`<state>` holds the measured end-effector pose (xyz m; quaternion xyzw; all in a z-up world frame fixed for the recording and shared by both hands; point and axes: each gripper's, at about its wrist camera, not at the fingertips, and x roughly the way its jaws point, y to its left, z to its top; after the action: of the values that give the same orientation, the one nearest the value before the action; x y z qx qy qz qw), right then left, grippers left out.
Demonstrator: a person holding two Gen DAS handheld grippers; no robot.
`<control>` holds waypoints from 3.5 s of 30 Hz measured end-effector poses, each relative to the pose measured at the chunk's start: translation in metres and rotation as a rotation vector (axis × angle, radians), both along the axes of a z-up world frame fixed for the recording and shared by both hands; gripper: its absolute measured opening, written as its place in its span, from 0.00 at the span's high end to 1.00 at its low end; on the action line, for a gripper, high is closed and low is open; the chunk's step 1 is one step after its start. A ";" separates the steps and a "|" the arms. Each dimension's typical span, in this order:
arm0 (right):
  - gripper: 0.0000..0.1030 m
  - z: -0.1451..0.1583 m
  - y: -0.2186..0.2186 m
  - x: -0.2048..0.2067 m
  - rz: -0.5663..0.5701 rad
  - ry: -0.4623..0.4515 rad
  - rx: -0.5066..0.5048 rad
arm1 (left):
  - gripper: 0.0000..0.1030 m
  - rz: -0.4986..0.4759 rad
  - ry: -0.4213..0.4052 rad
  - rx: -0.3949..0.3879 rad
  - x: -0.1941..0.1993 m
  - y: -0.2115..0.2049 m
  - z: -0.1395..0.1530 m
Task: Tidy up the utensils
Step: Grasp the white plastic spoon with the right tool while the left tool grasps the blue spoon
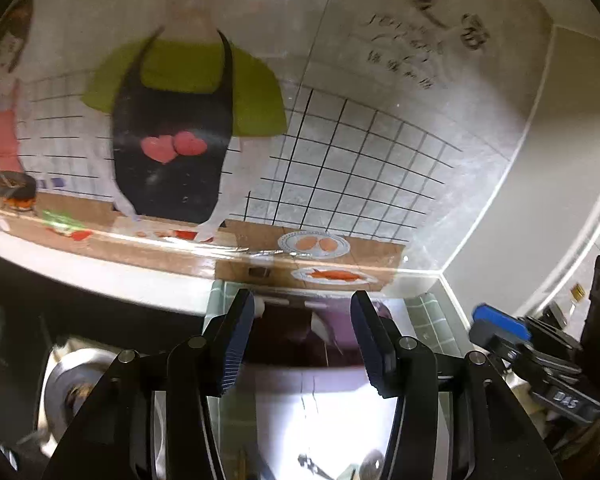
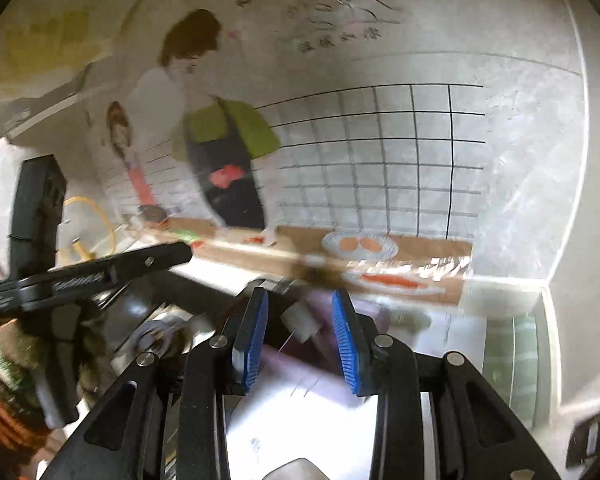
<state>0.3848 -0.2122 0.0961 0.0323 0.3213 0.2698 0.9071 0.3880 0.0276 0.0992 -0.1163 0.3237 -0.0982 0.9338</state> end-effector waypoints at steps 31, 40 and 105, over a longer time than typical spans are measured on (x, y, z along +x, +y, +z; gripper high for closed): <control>0.71 -0.185 0.085 -0.109 0.481 0.150 -0.539 | 0.50 0.110 0.285 0.028 -0.206 0.035 -0.156; 0.68 -0.195 0.077 -0.072 0.478 0.250 -0.454 | 0.50 0.021 0.319 0.050 -0.192 0.016 -0.159; 0.70 -0.095 -0.011 -0.103 -0.006 0.135 -0.098 | 0.66 0.068 0.060 0.186 -0.148 -0.028 -0.076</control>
<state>0.2821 -0.2237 0.0006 0.0070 0.3945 0.2481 0.8847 0.2399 -0.0004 0.0227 -0.0431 0.3552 -0.0328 0.9332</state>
